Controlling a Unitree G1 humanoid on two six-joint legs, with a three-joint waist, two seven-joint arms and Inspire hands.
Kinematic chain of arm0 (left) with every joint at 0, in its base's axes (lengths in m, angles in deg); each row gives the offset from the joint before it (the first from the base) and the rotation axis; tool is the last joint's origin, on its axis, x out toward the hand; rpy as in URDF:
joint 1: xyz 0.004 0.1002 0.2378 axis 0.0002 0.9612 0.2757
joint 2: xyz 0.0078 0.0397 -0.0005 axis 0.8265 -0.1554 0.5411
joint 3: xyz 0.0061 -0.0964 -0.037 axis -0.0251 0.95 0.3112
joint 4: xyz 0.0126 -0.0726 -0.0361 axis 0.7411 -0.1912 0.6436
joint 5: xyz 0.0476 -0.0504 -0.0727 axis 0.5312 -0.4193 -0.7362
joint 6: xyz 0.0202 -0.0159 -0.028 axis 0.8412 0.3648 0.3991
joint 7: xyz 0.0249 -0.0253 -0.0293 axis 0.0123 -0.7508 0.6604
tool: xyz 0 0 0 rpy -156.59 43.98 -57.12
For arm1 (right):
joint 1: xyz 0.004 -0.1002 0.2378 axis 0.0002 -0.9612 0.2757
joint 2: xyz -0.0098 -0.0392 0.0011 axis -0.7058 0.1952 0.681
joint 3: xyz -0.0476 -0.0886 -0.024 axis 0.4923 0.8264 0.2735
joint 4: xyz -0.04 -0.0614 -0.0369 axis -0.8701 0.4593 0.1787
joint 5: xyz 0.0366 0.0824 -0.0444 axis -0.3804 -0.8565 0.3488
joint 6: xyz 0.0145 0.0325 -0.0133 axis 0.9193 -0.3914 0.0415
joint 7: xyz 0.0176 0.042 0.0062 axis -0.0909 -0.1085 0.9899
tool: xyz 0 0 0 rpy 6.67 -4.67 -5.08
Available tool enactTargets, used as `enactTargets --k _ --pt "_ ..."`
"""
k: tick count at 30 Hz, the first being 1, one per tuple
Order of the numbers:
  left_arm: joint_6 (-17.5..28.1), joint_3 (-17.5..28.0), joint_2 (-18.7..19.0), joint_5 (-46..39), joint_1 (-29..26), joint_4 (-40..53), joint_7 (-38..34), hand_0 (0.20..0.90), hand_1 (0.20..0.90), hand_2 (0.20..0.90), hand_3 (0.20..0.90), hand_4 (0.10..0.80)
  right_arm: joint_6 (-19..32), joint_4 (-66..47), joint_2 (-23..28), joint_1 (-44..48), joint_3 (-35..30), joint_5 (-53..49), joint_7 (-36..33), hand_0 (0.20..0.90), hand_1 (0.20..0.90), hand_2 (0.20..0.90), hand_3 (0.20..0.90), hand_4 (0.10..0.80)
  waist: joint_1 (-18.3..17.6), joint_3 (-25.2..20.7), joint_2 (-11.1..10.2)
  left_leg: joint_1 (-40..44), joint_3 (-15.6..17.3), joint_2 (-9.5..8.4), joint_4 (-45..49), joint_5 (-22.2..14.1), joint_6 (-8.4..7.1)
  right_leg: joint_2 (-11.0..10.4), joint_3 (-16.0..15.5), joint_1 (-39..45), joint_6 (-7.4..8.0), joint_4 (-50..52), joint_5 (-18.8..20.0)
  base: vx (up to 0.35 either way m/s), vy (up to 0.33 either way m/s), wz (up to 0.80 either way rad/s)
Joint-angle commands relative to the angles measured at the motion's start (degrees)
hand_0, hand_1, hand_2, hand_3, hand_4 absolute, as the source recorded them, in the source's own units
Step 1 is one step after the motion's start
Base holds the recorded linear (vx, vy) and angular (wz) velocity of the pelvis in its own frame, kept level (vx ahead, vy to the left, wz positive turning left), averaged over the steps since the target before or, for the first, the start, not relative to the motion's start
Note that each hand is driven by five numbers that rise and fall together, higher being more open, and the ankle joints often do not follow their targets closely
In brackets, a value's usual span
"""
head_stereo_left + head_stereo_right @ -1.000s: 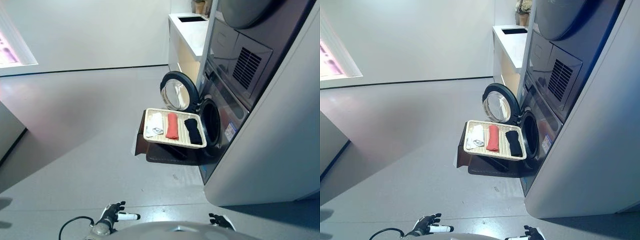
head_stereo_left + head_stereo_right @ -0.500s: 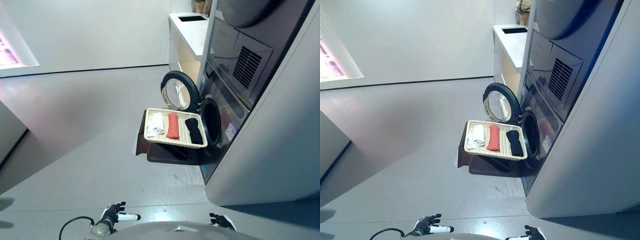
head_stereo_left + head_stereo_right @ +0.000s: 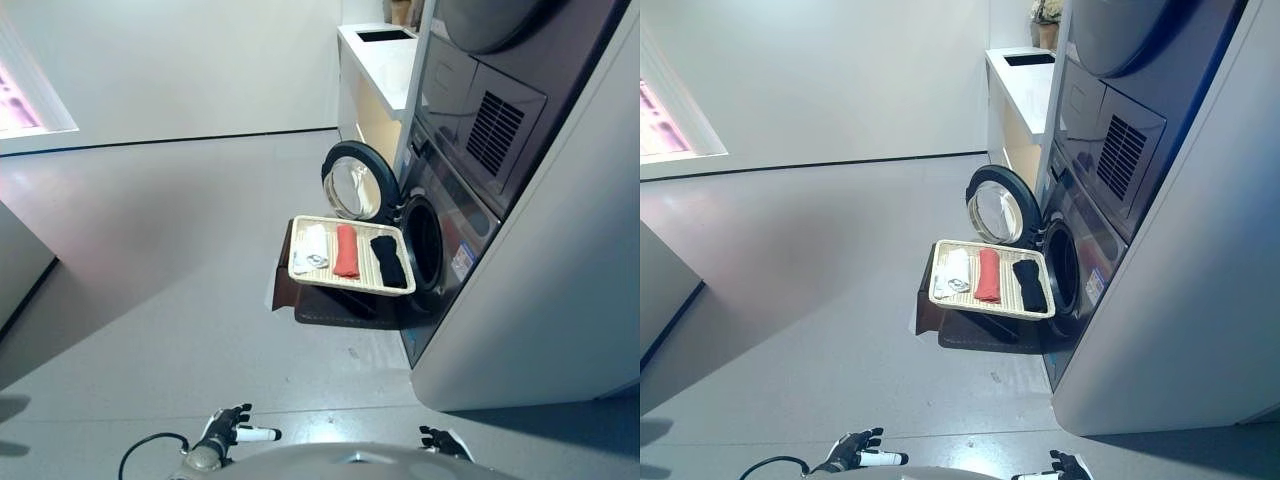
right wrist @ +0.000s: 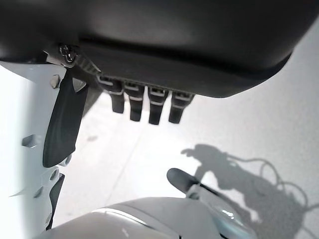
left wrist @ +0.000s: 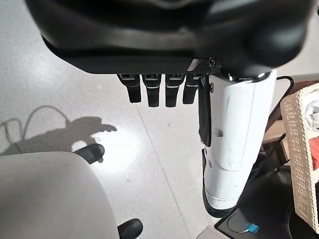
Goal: Pick up the clothes and place them into the washing machine
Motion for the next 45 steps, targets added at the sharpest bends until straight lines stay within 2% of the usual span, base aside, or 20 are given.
enactTargets --k 1,10,12,18,21,22,23,26,28,29,31,32,34,35,36,37,38,40,43,45 --pt "1.2 0.1 -1.7 0.9 -3.5 -3.7 0.0 0.9 0.9 0.9 0.9 0.8 -0.1 4.2 1.1 5.2 -1.0 -0.2 -0.3 0.9 0.9 0.9 0.9 0.8 0.4 0.8 -2.7 -1.9 1.6 -3.48 -0.1 -2.8 -0.84 -0.3 0.1 -1.0 1.46 0.1 0.3 0.032 0.071 -0.02" --pt "1.0 0.4 -1.2 0.0 -5.1 -2.8 -0.3 0.9 0.9 0.9 0.9 0.8 -0.7 4.3 1.7 7.2 -1.6 -0.3 -0.8 0.9 0.9 0.9 0.9 0.8 1.1 2.3 -2.5 -3.6 2.4 -5.26 0.8 -3.4 1.27 -2.2 1.9 -4.5 2.12 5.3 -0.6 0.034 0.101 -0.06" --pt "0.9 0.7 -0.6 -0.1 -6.0 -2.5 -0.4 0.9 0.9 0.9 0.9 0.8 -0.6 4.0 2.1 8.0 -2.2 -0.8 -1.5 0.9 0.9 0.9 0.9 0.8 1.3 3.1 -2.3 -3.7 1.8 -5.74 2.4 -4.8 2.55 -2.3 1.9 -6.7 2.06 12.2 -2.5 0.102 0.149 -0.05" --pt "0.7 1.2 0.9 0.6 -6.9 -2.3 -0.2 0.9 0.9 0.9 0.9 0.8 -0.2 4.2 2.3 8.3 -3.9 -2.5 -1.9 0.9 0.9 0.9 0.9 0.8 -0.3 6.0 -1.2 -1.3 -0.7 -5.92 6.8 -8.6 4.6 -1.5 2.4 -13.6 0.37 28.6 -1.1 0.141 0.106 -0.05" --pt "0.8 1.2 0.9 0.7 -6.7 -2.4 0.0 0.9 0.9 0.9 0.9 0.8 -0.2 4.7 2.4 7.7 -4.4 -2.7 -1.8 0.9 0.9 0.9 0.9 0.8 -1.1 6.1 -0.6 0.3 -1.8 -6.01 7.3 -10.2 4.58 -1.1 1.7 -16.0 -0.46 27.7 -2.0 0.276 0.024 0.06" --pt "1.1 1.3 0.7 0.6 -6.3 -2.6 0.1 0.9 0.9 0.9 0.9 0.8 -0.3 5.1 2.5 7.2 -5.2 -2.5 -1.8 0.9 0.9 0.9 0.9 0.8 -2.0 6.0 -0.7 2.8 -3.4 -6.35 7.0 -11.4 4.03 -1.6 1.2 -17.7 -0.37 22.9 -0.7 0.468 -0.094 0.16" --pt "1.2 1.3 0.5 0.7 -6.2 -3.1 0.0 0.9 0.9 0.9 0.9 0.8 -0.4 5.3 2.6 7.2 -5.7 -2.3 -1.9 0.9 0.9 0.9 0.9 0.8 -3.3 5.7 -1.5 5.6 -5.1 -6.83 6.3 -12.1 3.17 -2.1 1.1 -20.2 0.53 14.0 3.2 0.575 -0.118 0.22" --pt "1.5 1.3 0.6 0.3 -6.2 -3.6 -0.3 0.9 0.9 0.9 0.9 0.8 -0.6 5.1 2.9 7.0 -6.4 -1.8 -1.8 0.9 0.9 0.9 0.9 0.8 -5.0 6.0 -1.3 9.8 -7.3 -5.88 5.0 -12.9 2.21 -1.7 0.3 -23.3 1.72 4.4 9.3 0.391 -0.092 0.31" --pt "1.5 1.2 0.5 0.1 -6.1 -3.6 -0.4 0.9 0.9 0.9 0.9 0.8 -0.9 4.9 3.0 6.9 -6.7 -1.6 -1.8 0.9 0.9 0.9 0.9 0.8 -5.4 6.1 -0.7 11.2 -7.9 -5.09 4.6 -13.3 1.84 -1.1 -0.8 -23.8 2.03 2.3 10.5 0.284 -0.072 0.52" --pt "1.4 1.4 0.4 -0.2 -5.7 -3.9 -0.3 0.9 0.9 0.9 0.9 0.8 -1.1 4.8 3.0 6.2 -7.1 -0.9 -1.7 0.9 0.9 0.9 0.9 0.8 -6.0 5.6 -0.7 13.7 -9.2 -4.56 3.8 -13.8 1.38 -1.2 -2.9 -25.9 2.32 1.4 12.0 0.334 -0.126 0.66" --pt "1.3 1.6 0.1 -0.6 -5.4 -4.1 -0.3 0.9 0.9 0.9 0.9 0.8 -1.0 4.2 3.3 5.4 -7.3 -0.5 -1.6 0.9 0.9 0.9 0.9 0.8 -6.7 4.7 -0.7 15.7 -10.5 -3.53 3.7 -14.1 0.9 -0.8 -3.6 -25.9 1.86 1.8 13.2 0.384 -0.181 0.47" --pt "1.5 1.7 -0.1 -1.0 -5.2 -4.1 -0.7 0.9 0.9 0.9 0.9 0.8 -0.2 2.8 3.2 3.8 -6.9 0.3 -2.2 0.9 0.9 0.9 0.9 0.8 -7.5 4.3 -0.6 16.0 -11.1 -2.87 4.2 -14.3 0.94 0.0 -2.0 -26.1 1.41 1.9 13.8 0.337 -0.193 0.3" --pt "1.8 1.4 -0.1 -1.9 -5.3 -4.1 -1.3 0.9 0.9 0.9 0.9 0.8 0.4 1.7 3.2 2.7 -7.2 -0.5 -2.0 0.9 0.9 0.9 0.9 0.8 -8.3 3.5 0.0 15.7 -11.5 -1.32 6.0 -13.1 0.09 2.0 0.6 -25.5 0.64 2.5 13.6 0.321 -0.21 0.3" --pt "2.0 1.0 -0.3 -2.2 -5.6 -3.8 -1.5 0.9 0.9 0.9 0.9 0.8 0.8 1.3 3.2 2.5 -7.2 -0.9 -1.8 0.9 0.9 0.9 0.9 0.8 -8.5 3.2 0.5 15.1 -11.6 -0.46 7.9 -10.2 -0.66 3.2 0.9 -25.4 -0.13 3.5 13.3 0.212 -0.151 0.13" --pt "2.0 1.0 -0.3 -2.2 -5.6 -3.8 -1.5 0.9 0.9 0.9 0.9 0.8 0.8 1.3 3.2 2.5 -7.2 -0.9 -1.8 0.9 0.9 0.9 0.9 0.8 -8.4 3.1 0.6 15.1 -11.6 -0.37 7.8 -10.2 -0.69 3.3 0.9 -25.5 -0.16 3.6 13.3 0.241 -0.161 0.07" --pt "2.2 -0.2 -0.6 -3.1 -6.5 -2.8 -1.6 0.9 0.9 0.9 0.9 0.8 1.0 0.9 3.7 3.0 -6.5 -2.0 -1.9 0.9 0.9 0.9 0.9 0.8 -8.0 3.3 1.3 11.5 -10.9 0.05 15.1 -4.2 -2.58 5.0 0.8 -23.0 -1.56 3.4 12.0 0.204 -0.149 0.19" --pt "2.3 -0.7 -0.6 -3.5 -7.2 -2.1 -1.8 0.9 0.9 0.9 0.9 0.8 1.2 0.3 4.1 3.6 -6.0 -2.4 -1.9 0.9 0.9 0.9 0.9 0.8 -8.1 3.2 0.9 9.0 -10.7 -0.54 19.5 -0.1 -3.36 5.3 0.8 -21.7 -2.39 3.3 11.1 0.283 -0.216 0.32" --pt "2.6 -1.5 -0.6 -4.4 -8.7 -0.3 -2.2 0.9 0.9 0.9 0.9 0.8 1.2 -0.5 4.9 4.3 -5.3 -3.2 -2.1 0.9 0.9 0.9 0.9 0.8 -7.5 4.0 -0.4 3.1 -10.0 -1.86 31.9 4.8 -4.45 5.2 1.4 -17.7 -4.18 2.6 8.8 0.261 -0.214 0.22" --pt "3.1 -1.9 -0.5 -5.8 -10.1 1.5 -2.3 0.9 0.9 0.9 0.9 0.8 1.3 -1.1 5.5 5.4 -4.2 -4.0 -2.2 0.9 0.9 0.9 0.9 0.8 -5.7 5.2 -2.7 -2.4 -7.5 -2.66 43.8 6.4 -3.7 5.2 2.7 -12.3 -6.04 1.7 6.2 0.272 -0.219 -0.02" --pt "3.5 -2.1 -0.4 -6.2 -10.2 1.8 -2.5 0.9 0.9 0.9 0.9 0.8 1.6 -1.5 5.2 5.8 -3.3 -4.1 -2.4 0.9 0.9 0.9 0.9 0.8 -4.5 5.7 -4.3 -7.6 -5.7 -3.04 46.1 5.6 -2.77 4.7 4.1 -10.4 -6.62 1.6 4.9 0.247 -0.165 -0.23"
